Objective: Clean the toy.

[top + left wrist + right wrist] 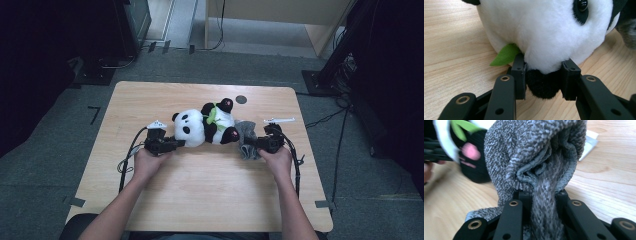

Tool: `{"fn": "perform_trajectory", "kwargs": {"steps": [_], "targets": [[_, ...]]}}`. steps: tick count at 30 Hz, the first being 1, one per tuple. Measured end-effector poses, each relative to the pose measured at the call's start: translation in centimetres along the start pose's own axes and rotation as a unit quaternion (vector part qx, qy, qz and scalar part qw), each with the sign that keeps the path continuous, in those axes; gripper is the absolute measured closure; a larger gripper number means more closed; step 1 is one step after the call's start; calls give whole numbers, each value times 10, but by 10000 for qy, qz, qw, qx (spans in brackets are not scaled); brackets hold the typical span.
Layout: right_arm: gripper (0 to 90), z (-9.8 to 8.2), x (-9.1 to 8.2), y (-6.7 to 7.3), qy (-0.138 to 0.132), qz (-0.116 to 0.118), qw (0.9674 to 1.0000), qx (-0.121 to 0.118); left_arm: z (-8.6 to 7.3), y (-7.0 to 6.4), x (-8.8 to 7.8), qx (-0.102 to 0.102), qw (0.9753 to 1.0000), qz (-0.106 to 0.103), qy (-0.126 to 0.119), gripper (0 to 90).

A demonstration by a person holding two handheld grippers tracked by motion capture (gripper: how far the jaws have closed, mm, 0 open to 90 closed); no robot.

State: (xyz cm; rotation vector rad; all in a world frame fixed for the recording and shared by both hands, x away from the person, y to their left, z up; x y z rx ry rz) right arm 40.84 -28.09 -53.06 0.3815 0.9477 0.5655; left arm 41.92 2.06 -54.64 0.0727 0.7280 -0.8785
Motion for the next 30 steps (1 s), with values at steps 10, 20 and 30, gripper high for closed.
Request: {"fn": "perform_trajectory", "kwargs": {"steps": [10,20,30], "targets": [[762,36,-52,29,-1276,986,9869,-86,1,4,-7,-25,9993,-351,113,658],[763,15,4,32,-352,584,9971,-334,-1,5,-7,-1,9987,-488,163,663],[765,-2,25,23,37,305,9995,-110,-3,7,-7,-94,9987,-471,169,666]]}}
Point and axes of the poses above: each handheld gripper's, and its own axes: x roughly forward along the jaws, z roughly out of its top, y roughly to its left, the point moved 8 cm from there along x, roughly forward along the jaws, and after that the axes turned 10 degrees about x, right-handed, at the moved point
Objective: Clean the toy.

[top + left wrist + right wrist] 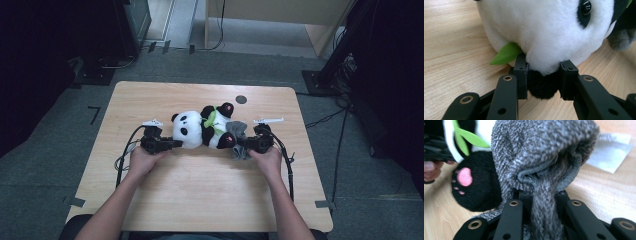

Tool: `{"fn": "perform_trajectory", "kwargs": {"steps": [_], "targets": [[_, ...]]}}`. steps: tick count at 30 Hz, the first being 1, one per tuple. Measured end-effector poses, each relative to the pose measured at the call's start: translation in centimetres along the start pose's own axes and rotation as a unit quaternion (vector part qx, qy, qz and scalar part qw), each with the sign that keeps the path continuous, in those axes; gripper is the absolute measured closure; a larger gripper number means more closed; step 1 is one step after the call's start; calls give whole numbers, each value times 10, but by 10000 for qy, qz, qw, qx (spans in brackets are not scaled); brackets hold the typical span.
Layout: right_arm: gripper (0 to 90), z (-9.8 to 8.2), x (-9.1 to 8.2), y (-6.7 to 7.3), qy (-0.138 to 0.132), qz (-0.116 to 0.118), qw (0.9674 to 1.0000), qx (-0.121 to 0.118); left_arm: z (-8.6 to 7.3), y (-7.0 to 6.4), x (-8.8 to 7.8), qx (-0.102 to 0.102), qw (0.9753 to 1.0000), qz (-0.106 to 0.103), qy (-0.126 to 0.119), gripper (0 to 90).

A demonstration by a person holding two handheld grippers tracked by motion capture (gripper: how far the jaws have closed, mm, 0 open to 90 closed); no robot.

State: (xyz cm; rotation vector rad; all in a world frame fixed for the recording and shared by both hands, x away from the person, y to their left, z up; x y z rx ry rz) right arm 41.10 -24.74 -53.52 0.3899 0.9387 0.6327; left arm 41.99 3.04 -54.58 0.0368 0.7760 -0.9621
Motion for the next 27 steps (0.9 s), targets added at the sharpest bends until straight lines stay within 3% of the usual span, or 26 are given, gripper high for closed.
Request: {"fn": "perform_trajectory", "kwargs": {"steps": [4,8,14,16,20,24,27], "targets": [[763,-10,7,-10,316,-335,9989,30,0,1,0,-9,10000,-7,-11,666],[762,-14,10,-20,481,-440,9977,188,1,1,-1,-28,10000,-29,-16,665],[761,2,-13,-21,33,-425,9990,97,3,2,-4,-22,10000,-48,-11,669],[760,9,-23,-17,-263,-329,9991,7,5,0,-5,115,9999,1,-50,673],[760,24,-44,0,-821,-130,9962,-277,7,-5,-8,333,9993,-131,-66,688],[758,29,-54,14,-936,-96,9939,-574,7,-10,-11,376,9989,-278,-94,692],[759,34,-59,20,-1007,-15,9929,-637,5,-16,-15,464,9978,-479,-51,695]]}}
Point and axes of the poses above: each handheld gripper's, and its own axes: x roughly forward along the jaws, z roughly out of its top, y roughly to its left, the point moved 8 cm from there along x, roughly forward along the jaws, and after that the axes turned 10 degrees about x, right-handed, at the moved point
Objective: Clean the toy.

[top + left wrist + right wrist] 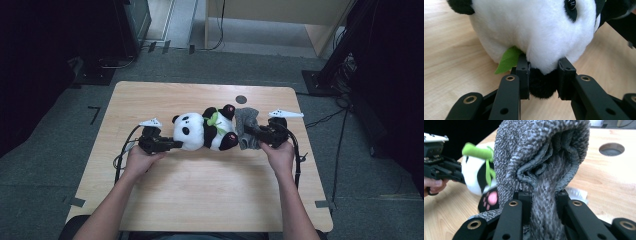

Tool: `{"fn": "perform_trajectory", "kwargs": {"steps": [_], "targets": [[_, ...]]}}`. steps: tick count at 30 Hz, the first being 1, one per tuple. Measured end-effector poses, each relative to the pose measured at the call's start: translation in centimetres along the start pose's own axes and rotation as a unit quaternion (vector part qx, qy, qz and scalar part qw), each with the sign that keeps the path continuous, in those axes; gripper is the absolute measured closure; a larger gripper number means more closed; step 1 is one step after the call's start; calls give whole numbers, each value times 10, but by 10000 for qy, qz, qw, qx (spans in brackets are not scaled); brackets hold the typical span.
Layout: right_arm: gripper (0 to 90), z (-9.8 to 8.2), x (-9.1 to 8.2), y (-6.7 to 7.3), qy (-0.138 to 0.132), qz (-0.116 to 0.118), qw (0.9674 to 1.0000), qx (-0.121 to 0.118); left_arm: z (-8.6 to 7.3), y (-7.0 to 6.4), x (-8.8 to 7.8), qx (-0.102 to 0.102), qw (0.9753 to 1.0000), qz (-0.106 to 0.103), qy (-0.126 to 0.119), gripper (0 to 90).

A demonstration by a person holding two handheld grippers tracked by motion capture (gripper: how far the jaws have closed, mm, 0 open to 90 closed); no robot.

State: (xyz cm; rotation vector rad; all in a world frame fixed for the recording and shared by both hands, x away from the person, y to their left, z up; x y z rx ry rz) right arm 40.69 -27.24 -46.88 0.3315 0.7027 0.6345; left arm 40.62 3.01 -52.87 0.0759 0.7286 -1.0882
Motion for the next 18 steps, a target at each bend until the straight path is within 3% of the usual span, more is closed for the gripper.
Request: {"fn": "perform_trajectory", "kwargs": {"steps": [3,5,8,13,18], "targets": [[758,3,4,6,72,144,9998,-103,-3,-4,1,109,9998,-129,67,690],[757,1,14,8,297,172,9992,-222,-6,-4,2,231,9997,-3,92,671],[756,-4,34,9,699,61,9967,-419,-10,1,5,210,9993,182,232,591],[756,-1,49,6,914,121,9955,-207,-8,6,0,491,9981,370,88,421],[757,5,52,-1,1114,-90,9936,-148,-3,6,-7,835,9955,429,-122,374]]}}
Point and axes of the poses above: each handheld gripper's, and its own axes: x roughly forward along the jaws, z roughly out of its top, y roughly to its left, the point moved 8 cm from there along x, roughly forward along the jaws, and after that the axes turned 10 degrees about x, right-handed, at the moved point
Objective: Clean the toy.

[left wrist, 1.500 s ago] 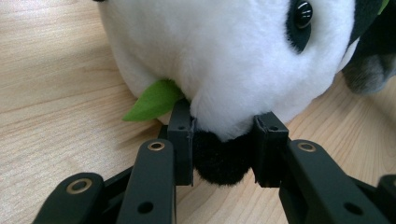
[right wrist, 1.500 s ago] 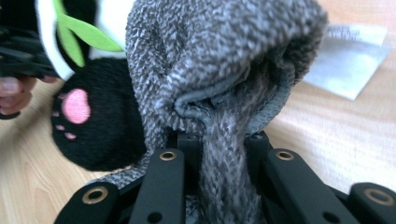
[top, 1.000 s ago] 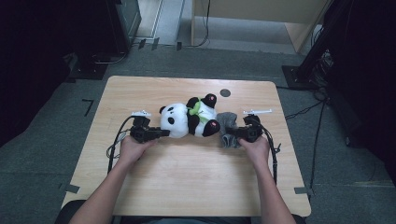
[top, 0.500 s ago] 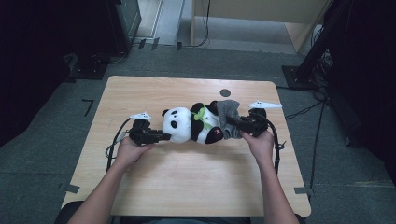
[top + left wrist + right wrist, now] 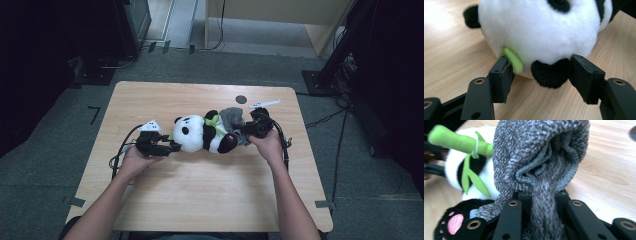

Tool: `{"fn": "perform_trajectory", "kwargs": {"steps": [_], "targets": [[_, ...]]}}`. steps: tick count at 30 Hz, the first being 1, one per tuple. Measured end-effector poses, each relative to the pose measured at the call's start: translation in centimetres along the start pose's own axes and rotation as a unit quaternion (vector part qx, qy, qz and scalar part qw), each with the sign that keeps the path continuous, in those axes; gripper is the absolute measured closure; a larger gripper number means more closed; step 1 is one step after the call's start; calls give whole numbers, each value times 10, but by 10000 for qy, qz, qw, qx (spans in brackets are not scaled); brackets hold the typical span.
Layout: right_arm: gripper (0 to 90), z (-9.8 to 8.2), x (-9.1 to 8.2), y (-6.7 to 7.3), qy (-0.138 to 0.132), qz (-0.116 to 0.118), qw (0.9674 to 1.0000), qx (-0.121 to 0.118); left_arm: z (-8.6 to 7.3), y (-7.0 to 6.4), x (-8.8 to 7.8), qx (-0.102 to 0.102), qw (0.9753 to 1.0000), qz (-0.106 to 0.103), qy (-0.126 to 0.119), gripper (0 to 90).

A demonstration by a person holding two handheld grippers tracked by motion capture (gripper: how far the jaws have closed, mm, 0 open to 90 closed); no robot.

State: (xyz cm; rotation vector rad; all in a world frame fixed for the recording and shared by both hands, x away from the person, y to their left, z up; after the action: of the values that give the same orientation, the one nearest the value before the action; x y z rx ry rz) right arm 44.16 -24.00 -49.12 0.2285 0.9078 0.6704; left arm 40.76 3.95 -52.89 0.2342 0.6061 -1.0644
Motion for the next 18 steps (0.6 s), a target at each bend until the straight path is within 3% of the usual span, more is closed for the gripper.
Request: {"fn": "perform_trajectory", "kwargs": {"steps": [10,14,18], "targets": [[758,14,15,-7,78,-225,9996,181,12,5,-9,259,9969,14,-743,355],[761,16,21,-17,75,-122,9989,451,16,8,-2,406,9971,119,-628,343],[762,20,24,-19,139,-196,9988,433,18,17,3,418,9975,113,-556,312]]}}
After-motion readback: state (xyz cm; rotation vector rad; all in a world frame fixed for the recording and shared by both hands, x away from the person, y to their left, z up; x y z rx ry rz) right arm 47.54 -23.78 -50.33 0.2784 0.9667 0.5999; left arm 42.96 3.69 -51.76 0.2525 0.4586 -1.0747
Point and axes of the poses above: each handheld gripper's, and its own axes: x roughly forward along the jaws, z roughly out of its top, y roughly to its left, the point moved 8 cm from there along x, roughly forward along the jaws, and after that the axes turned 10 degrees about x, right-handed, at the moved point
